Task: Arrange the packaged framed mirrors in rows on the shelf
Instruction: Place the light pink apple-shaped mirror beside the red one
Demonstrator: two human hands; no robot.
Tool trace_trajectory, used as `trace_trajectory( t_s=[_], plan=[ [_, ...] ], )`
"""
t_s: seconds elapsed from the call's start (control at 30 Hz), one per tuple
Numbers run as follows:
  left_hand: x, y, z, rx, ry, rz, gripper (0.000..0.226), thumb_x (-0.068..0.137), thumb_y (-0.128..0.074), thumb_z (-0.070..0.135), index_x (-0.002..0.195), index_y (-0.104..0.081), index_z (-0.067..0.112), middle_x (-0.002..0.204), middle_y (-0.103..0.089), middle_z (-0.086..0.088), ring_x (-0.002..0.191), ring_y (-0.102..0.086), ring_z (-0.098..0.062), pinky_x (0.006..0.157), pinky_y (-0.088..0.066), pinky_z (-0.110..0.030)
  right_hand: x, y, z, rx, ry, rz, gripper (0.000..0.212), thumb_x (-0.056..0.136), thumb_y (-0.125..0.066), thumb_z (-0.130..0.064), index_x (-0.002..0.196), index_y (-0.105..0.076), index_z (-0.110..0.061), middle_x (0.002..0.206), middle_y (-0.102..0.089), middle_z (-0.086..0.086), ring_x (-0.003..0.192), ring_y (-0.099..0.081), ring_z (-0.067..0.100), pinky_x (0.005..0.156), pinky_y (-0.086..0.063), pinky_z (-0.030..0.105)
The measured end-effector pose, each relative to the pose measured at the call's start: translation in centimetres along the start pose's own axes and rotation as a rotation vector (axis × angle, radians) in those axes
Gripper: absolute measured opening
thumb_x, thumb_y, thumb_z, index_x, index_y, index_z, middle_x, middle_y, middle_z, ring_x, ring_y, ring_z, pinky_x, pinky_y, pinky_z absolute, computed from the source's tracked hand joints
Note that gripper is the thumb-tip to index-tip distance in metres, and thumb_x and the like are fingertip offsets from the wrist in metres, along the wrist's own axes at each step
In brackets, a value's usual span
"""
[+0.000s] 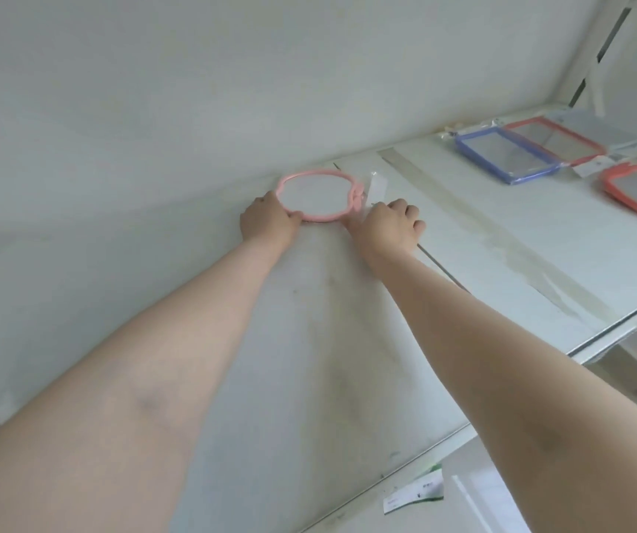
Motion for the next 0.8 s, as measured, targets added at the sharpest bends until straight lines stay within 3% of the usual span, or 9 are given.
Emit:
trace_trajectory(
  t_s=[0.13, 0.23, 0.33, 0.43, 0.5, 0.53, 0.63, 0.73, 0.8],
  plan=[
    [-0.9, 0.7, -0.3, -0.16, 0.049, 0.065, 0.046, 0.088, -0.058, 0.035, 0.124, -0.053, 0.007, 0.127, -0.056, -0.015, 0.117, -0.055, -0.031, 0.093, -0.044, -0.034, -0.8, -0.2, -0.5, 0.016, 0.059, -0.009, 0.042, 0.092, -0.045, -0.046, 0.115, -0.062, -0.014, 0.124, -0.05, 0.01, 0.123, -0.035, 0.031, 0.099, -0.029, 0.039],
    [-2.1, 1.9, -1.4, -0.338, 0.18, 0.06, 0.041, 0.084, -0.065, 0.024, 0.121, -0.052, 0.009, 0.125, -0.057, -0.011, 0.112, -0.059, -0.028, 0.091, -0.047, -0.034, -1.7, 0.3, 0.1, 0.165, 0.016, -0.064, 0.043, 0.091, -0.048, -0.046, 0.12, -0.062, -0.018, 0.127, -0.05, 0.011, 0.128, -0.031, 0.031, 0.102, -0.03, 0.038],
    [-4.1, 1.2, -2.8, -0.819, 0.443, -0.076, 0.042, 0.077, -0.07, -0.002, 0.114, -0.051, 0.004, 0.118, -0.06, -0.016, 0.098, -0.065, -0.029, 0.076, -0.059, -0.038, -3.2, 1.5, -0.1, 0.328, -0.013, -0.132, 0.047, 0.09, -0.052, -0.047, 0.132, -0.055, -0.026, 0.128, -0.052, 0.011, 0.13, -0.029, 0.031, 0.105, -0.035, 0.037],
    [-7.6, 1.3, -1.5, -1.127, 0.599, -0.283, 0.02, 0.082, -0.058, -0.017, 0.097, -0.054, -0.004, 0.072, -0.068, -0.014, 0.062, -0.064, -0.017, 0.042, -0.055, -0.023, -4.9, 4.2, -0.3, 0.54, -0.063, -0.191, 0.051, 0.09, -0.055, -0.04, 0.139, -0.048, -0.03, 0.129, -0.057, 0.005, 0.129, -0.036, 0.028, 0.098, -0.044, 0.039],
    [-10.1, 2.7, -0.2, -1.166, 0.647, -0.34, 0.018, 0.088, -0.051, -0.014, 0.076, -0.049, 0.0, 0.037, -0.059, -0.005, 0.047, -0.06, -0.012, 0.038, -0.051, -0.018, -6.3, 6.4, -0.2, 0.772, -0.117, -0.212, 0.053, 0.09, -0.06, -0.031, 0.141, -0.047, -0.026, 0.132, -0.057, 0.0, 0.124, -0.048, 0.023, 0.091, -0.046, 0.033],
    [-11.4, 3.7, 0.9, -1.199, 0.663, -0.353, 0.022, 0.091, -0.049, -0.012, 0.072, -0.047, 0.0, 0.031, -0.054, -0.003, 0.043, -0.059, -0.012, 0.037, -0.05, -0.017, -7.3, 7.3, 0.1, 0.89, -0.178, -0.221, 0.056, 0.089, -0.061, -0.027, 0.142, -0.044, -0.023, 0.131, -0.056, 0.0, 0.116, -0.052, 0.022, 0.087, -0.045, 0.03],
    [-14.0, 5.8, 4.1, -1.245, 0.675, -0.355, 0.026, 0.093, -0.048, -0.008, 0.07, -0.044, 0.001, 0.042, -0.057, -0.007, 0.043, -0.058, -0.012, 0.041, -0.049, -0.014, -11.2, 8.9, 1.4, 1.119, -0.486, -0.27, 0.066, 0.085, -0.067, -0.025, 0.142, -0.037, -0.011, 0.111, -0.054, 0.007, 0.091, -0.054, 0.024, 0.083, -0.049, 0.037],
    [-16.4, 7.9, 7.2, -1.25, 0.666, -0.304, 0.003, 0.09, -0.054, -0.008, 0.089, -0.054, -0.005, 0.072, -0.051, -0.007, 0.061, -0.052, -0.012, 0.047, -0.051, -0.012, -14.2, 10.3, 1.3, 1.276, -0.646, -0.316, 0.035, 0.086, -0.066, -0.021, 0.115, -0.053, -0.006, 0.088, -0.056, 0.007, 0.078, -0.056, 0.024, 0.076, -0.051, 0.036],
    [-17.9, 8.9, 8.8, -1.271, 0.638, -0.282, 0.03, 0.088, -0.056, -0.009, 0.118, -0.053, -0.008, 0.076, -0.051, -0.006, 0.064, -0.052, -0.011, 0.044, -0.051, -0.011, -15.8, 12.1, 0.9, 1.359, -0.687, -0.312, 0.012, 0.086, -0.063, -0.015, 0.093, -0.056, -0.007, 0.076, -0.056, 0.005, 0.067, -0.055, 0.02, 0.064, -0.048, 0.029]
  ],
)
Point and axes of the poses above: each hand's wrist, its own x-axis towards the middle knuckle, its own y-axis out of the back of the hand, z = x × y, the point moved 10 cm from there along x, towards the middle knuckle
